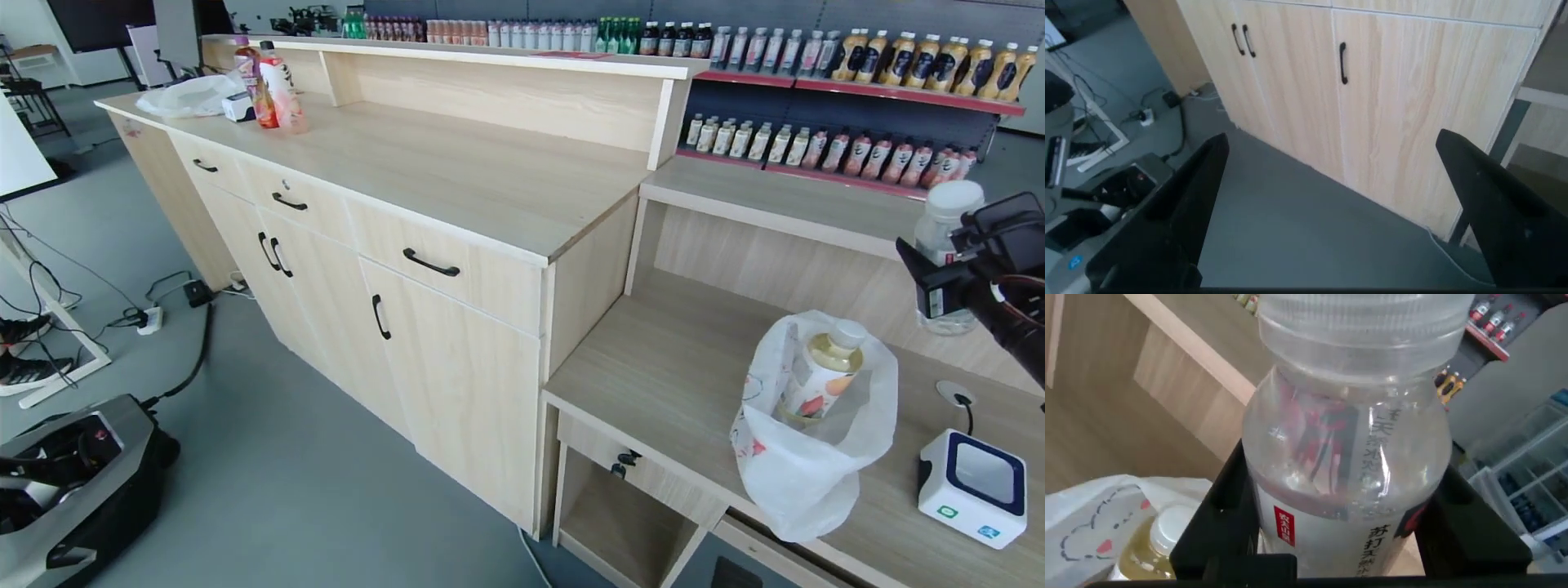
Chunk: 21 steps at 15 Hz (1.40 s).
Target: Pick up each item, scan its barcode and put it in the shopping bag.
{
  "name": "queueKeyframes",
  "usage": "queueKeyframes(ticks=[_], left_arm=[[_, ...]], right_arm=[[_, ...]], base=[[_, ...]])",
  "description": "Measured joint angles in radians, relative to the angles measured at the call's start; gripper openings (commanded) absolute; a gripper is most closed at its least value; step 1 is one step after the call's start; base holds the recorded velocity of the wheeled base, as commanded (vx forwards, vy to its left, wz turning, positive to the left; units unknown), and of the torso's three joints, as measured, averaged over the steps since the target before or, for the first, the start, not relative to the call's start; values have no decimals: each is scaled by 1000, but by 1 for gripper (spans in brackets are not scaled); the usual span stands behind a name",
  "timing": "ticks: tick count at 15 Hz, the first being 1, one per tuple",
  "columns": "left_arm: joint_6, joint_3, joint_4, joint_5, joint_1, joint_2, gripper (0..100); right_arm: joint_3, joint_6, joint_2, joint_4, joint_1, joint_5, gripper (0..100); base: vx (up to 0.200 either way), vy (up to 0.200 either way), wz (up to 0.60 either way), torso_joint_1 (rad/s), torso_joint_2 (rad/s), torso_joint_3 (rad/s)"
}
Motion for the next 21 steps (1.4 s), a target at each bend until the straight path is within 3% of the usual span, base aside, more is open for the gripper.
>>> queueKeyframes(ticks=[3, 6, 9, 16, 21], left_arm=[[0, 0, 0, 0, 0, 0, 100], [0, 0, 0, 0, -1, 0, 100], [0, 0, 0, 0, 0, 0, 100], [0, 0, 0, 0, 0, 0, 100], [0, 0, 0, 0, 0, 0, 100]], right_arm=[[4, 51, 44, -16, 92, -28, 0], [16, 218, 114, -19, 194, -33, 0], [39, 264, 195, -44, 253, -58, 0], [45, 305, 293, -137, 264, -115, 0], [48, 293, 129, -93, 246, -143, 0]], base=[[0, 0, 0, 0, 0, 0], [0, 0, 0, 0, 0, 0], [0, 0, 0, 0, 0, 0], [0, 0, 0, 0, 0, 0], [0, 0, 0, 0, 0, 0]])
